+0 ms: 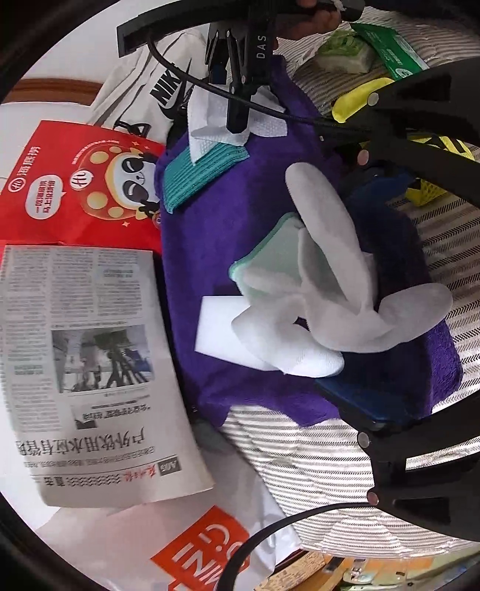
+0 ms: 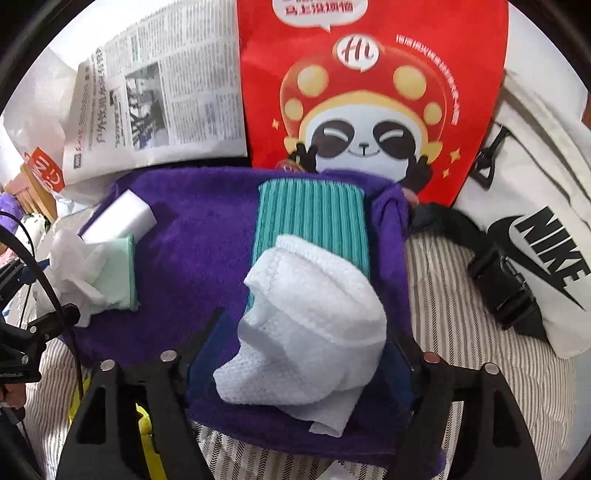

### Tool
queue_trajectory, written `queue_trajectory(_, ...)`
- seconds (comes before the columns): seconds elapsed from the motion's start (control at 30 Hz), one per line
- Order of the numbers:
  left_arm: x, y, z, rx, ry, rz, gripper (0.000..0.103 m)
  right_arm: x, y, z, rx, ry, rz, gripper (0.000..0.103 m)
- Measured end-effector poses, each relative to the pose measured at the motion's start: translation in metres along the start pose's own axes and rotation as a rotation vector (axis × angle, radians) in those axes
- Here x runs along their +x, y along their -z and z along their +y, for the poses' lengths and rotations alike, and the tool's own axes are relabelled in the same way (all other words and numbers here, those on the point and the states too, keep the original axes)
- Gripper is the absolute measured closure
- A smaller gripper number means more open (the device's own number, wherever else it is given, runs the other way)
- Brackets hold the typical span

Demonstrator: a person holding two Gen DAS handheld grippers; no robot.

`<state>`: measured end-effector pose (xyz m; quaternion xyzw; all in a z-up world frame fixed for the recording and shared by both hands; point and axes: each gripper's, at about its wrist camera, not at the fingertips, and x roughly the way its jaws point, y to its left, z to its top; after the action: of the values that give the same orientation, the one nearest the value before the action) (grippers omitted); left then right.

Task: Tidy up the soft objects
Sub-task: 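Release the tissue with the right tool while the left tool releases the glove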

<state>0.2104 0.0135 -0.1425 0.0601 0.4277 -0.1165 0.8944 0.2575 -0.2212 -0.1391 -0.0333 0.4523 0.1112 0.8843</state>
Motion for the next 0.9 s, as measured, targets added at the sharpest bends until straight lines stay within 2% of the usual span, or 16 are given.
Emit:
queue_trajectory(0.17,-0.006,-0.002,0.007,-0.022,0.025,-0.017,0.018,-0.012,-0.003,-0.001,0.004,-0.002,-0.045,0.02)
queue_trajectory(0.27,-0.008,-0.002,0.014,-0.057,0.119,-0.009,0.018,-0.018,-0.005,-0.005,0.019,-0.024,-0.061,0.019)
queue_trajectory(0.37,-0.016,-0.003,0.014,-0.063,0.161,-0.031,0.018,-0.022,-0.007,-0.007,0.038,-0.054,-0.069,0.014)
queue_trajectory(0.47,-0.021,-0.003,0.013,-0.053,0.179,-0.041,0.018,-0.031,-0.009,-0.008,0.044,-0.045,-0.092,0.014)
queue_trajectory(0.7,-0.033,-0.004,0.021,-0.093,0.248,-0.068,0.018,-0.067,-0.008,-0.014,0.05,0.058,-0.119,0.014)
queue_trajectory(0.9,-0.039,-0.004,0.028,-0.13,0.268,-0.085,0.018,-0.087,0.036,-0.024,0.071,0.127,-0.029,0.014)
